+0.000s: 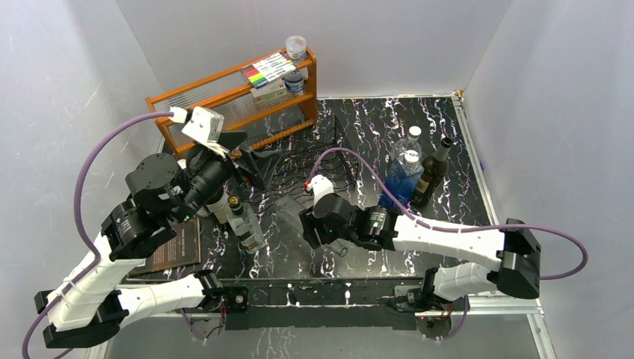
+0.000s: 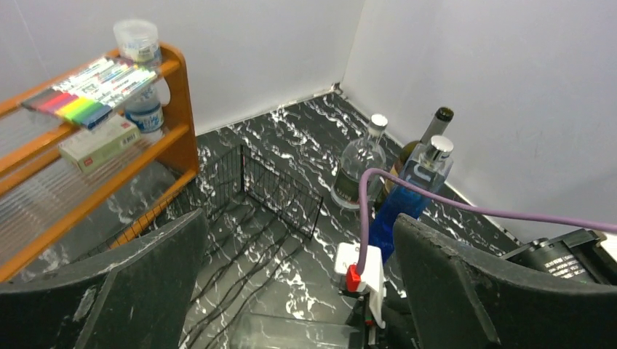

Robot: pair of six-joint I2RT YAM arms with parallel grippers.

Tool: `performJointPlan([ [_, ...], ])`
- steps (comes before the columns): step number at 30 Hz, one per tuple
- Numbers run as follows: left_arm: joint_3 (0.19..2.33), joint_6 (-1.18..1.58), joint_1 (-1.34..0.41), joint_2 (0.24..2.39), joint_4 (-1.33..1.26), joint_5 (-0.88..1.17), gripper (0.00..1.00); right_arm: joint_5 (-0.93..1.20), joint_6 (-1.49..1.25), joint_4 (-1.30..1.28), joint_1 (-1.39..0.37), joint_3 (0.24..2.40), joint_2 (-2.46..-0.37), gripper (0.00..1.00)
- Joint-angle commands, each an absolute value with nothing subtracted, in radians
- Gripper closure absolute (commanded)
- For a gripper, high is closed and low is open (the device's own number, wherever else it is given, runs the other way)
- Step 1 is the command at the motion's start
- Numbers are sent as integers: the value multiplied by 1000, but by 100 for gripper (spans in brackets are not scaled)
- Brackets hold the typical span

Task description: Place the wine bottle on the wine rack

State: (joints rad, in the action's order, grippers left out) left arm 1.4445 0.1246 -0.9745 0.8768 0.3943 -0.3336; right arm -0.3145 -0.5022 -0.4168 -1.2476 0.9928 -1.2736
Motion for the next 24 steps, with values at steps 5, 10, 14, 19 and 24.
performJointPlan([
  [5,1467,199,-972,891,489,-355,2,-472,-574,-34,-1276,961,-1384,100],
  [10,1488,191,-971,910,494,-375,2,-566,-604,64,-1276,967,-1460,100],
  [14,1486,183,-971,913,491,-386,2,-574,-599,127,-1276,983,-1520,100],
  [19,1480,182,-972,917,489,-384,2,-572,-625,263,-1276,990,-1595,100],
  [24,1475,177,-971,924,501,-376,2,-604,-695,360,-1276,1029,-1695,100],
])
